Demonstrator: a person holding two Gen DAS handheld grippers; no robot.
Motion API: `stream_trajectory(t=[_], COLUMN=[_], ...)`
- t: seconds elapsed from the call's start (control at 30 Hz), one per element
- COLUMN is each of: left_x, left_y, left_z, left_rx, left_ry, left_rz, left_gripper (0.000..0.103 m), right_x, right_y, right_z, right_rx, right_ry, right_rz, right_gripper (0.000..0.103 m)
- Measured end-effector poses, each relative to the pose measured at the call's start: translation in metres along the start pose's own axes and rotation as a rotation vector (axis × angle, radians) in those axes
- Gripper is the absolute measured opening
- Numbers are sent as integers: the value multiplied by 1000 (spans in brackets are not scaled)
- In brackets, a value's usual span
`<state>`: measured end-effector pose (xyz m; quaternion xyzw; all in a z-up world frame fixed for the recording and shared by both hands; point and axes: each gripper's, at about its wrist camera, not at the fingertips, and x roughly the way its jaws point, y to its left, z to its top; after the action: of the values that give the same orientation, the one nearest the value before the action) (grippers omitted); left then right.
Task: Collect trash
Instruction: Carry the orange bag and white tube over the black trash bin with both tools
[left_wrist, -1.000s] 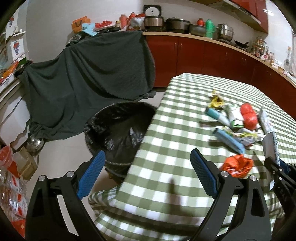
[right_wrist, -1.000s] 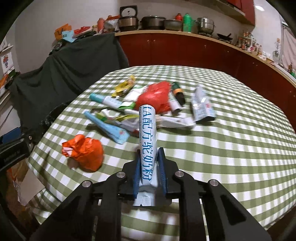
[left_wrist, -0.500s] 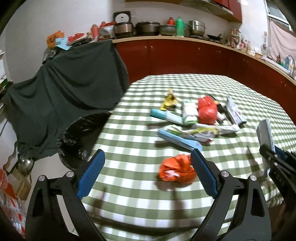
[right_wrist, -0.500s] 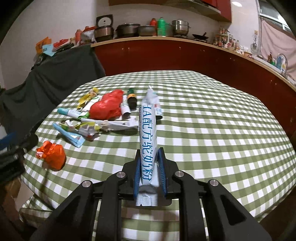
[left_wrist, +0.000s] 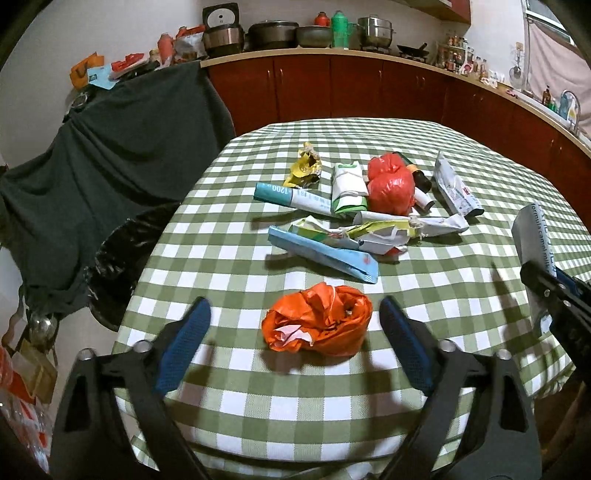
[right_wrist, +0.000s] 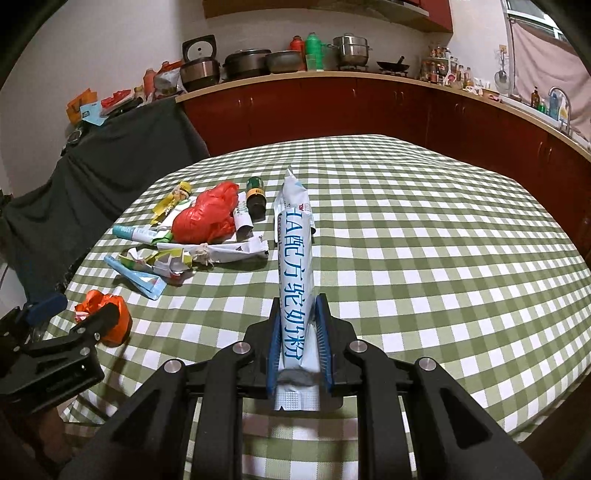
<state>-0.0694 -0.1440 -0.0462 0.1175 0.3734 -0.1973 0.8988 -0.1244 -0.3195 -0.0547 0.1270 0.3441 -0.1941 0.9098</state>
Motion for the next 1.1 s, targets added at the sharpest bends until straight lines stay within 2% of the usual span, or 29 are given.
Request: stream_trajectory(t=[0.17, 0.23, 0.4, 0.77, 1.1], left_x=[4, 3, 0, -11, -17], left_y=[1, 1, 2, 19, 77], left_z=[-3, -5, -5, 2, 13], left_rx=[-1, 2, 0, -26, -132], left_ry=[21, 20, 11, -29, -63], left_rz=[-30, -36, -34, 30, 174], left_gripper=[55, 53, 52, 53, 53], right_x=[1, 1, 1, 1, 5], right_y=[2, 2, 3, 12, 55], right_z=[-1, -1, -2, 0, 15], right_rx=[-7, -10, -14, -33, -90], right_ry=[4, 5, 8, 3, -4], right_rz=[2, 2, 3, 24, 122], right_gripper=[19, 19, 19, 19, 19])
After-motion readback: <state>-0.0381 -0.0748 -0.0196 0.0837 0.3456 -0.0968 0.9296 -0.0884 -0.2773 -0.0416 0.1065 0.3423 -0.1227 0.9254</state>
